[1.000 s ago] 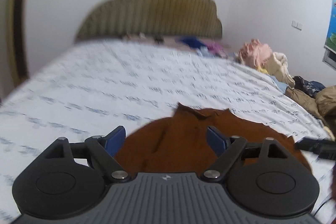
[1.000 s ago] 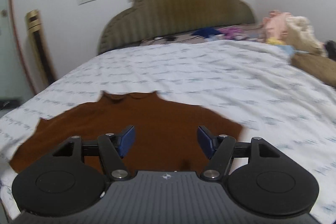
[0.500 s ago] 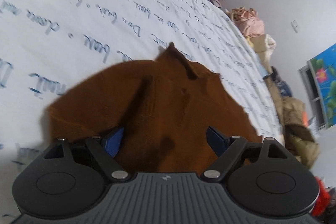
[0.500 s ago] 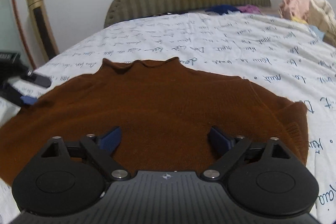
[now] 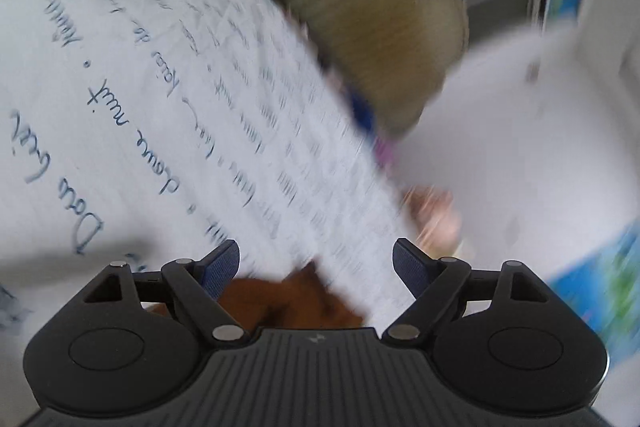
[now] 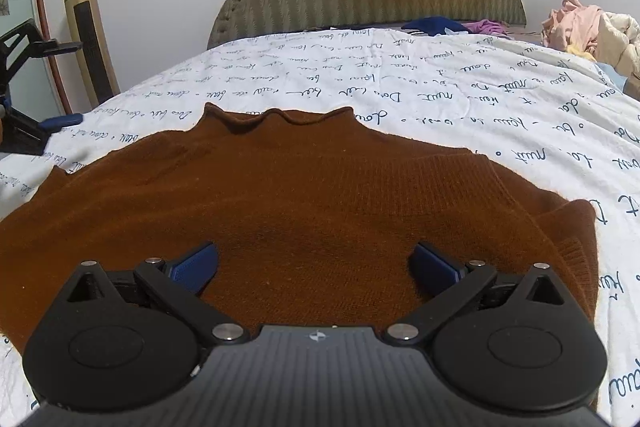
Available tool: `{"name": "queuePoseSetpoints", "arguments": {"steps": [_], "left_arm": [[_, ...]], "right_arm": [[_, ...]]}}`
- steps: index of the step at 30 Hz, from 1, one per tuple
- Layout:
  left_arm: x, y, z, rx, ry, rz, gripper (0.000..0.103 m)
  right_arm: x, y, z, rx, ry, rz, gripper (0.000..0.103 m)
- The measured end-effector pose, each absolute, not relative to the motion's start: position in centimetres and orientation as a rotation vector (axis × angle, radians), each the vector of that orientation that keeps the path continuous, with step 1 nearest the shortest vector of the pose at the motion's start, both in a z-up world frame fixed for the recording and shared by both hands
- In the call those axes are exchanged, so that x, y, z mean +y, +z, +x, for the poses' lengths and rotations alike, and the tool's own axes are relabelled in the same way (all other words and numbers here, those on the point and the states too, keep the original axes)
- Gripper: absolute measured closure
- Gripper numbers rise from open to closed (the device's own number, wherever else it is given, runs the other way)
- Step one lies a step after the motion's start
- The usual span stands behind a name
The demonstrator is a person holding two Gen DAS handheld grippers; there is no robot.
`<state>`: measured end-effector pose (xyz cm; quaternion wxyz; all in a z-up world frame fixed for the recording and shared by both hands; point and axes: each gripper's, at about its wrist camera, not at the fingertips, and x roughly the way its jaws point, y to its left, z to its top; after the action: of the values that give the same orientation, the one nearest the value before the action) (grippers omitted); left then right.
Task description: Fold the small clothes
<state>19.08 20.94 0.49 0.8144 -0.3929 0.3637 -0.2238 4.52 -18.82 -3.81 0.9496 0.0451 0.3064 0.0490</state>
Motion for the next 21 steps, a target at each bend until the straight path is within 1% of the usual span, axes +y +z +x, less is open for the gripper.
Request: {"name": "queuePoseSetpoints", "arguments": {"steps": [3, 5, 8, 10, 12, 13, 15, 17, 19, 21], "left_arm": [[18.0, -0.1, 19.3, 0.945, -0.545, -0.648, 0.019], [16.4, -0.6, 19.4, 0.996, -0.557, -0.557, 0.019], [14.5, -1.8, 20.1, 1.045, -0.569, -0.520, 0.019], [13.0, -1.3, 19.9, 1.007, -0.565, -0.480, 0.020], [10.2, 0.1, 19.1, 0.971, -0.609, -0.379, 0.020], [8.6, 0.8, 17.9, 0.941, -0.616, -0.271, 0.020], [4.7, 1.7, 14.3, 0.838, -0.641, 0.028, 0.019], [2.1, 1.5, 10.6, 0.786, -0.764, 0.250, 0.019], [1.5, 1.0, 8.0, 0.763, -0.869, 0.349, 0.019], [2.2, 1.2, 6.7, 0.737, -0.932, 0.377, 0.019]], "right_arm": [[-18.7, -3.8, 4.6, 0.625, 0.097, 0.083, 0.000], [-18.7, -3.9, 4.6, 0.625, 0.098, 0.085, 0.000], [-18.7, -3.9, 4.6, 0.628, 0.097, 0.079, 0.000], [-18.7, -3.9, 4.7, 0.628, 0.096, 0.077, 0.000], [-18.8, -3.9, 4.6, 0.627, 0.098, 0.080, 0.000], [-18.8, -3.9, 4.6, 0.626, 0.099, 0.083, 0.000], [-18.9, -3.9, 4.5, 0.623, 0.102, 0.089, 0.000], [-19.1, -3.9, 4.5, 0.621, 0.106, 0.096, 0.000], [-19.3, -3.9, 4.4, 0.618, 0.110, 0.104, 0.000], [-19.3, -3.9, 4.4, 0.616, 0.112, 0.109, 0.000]]}}
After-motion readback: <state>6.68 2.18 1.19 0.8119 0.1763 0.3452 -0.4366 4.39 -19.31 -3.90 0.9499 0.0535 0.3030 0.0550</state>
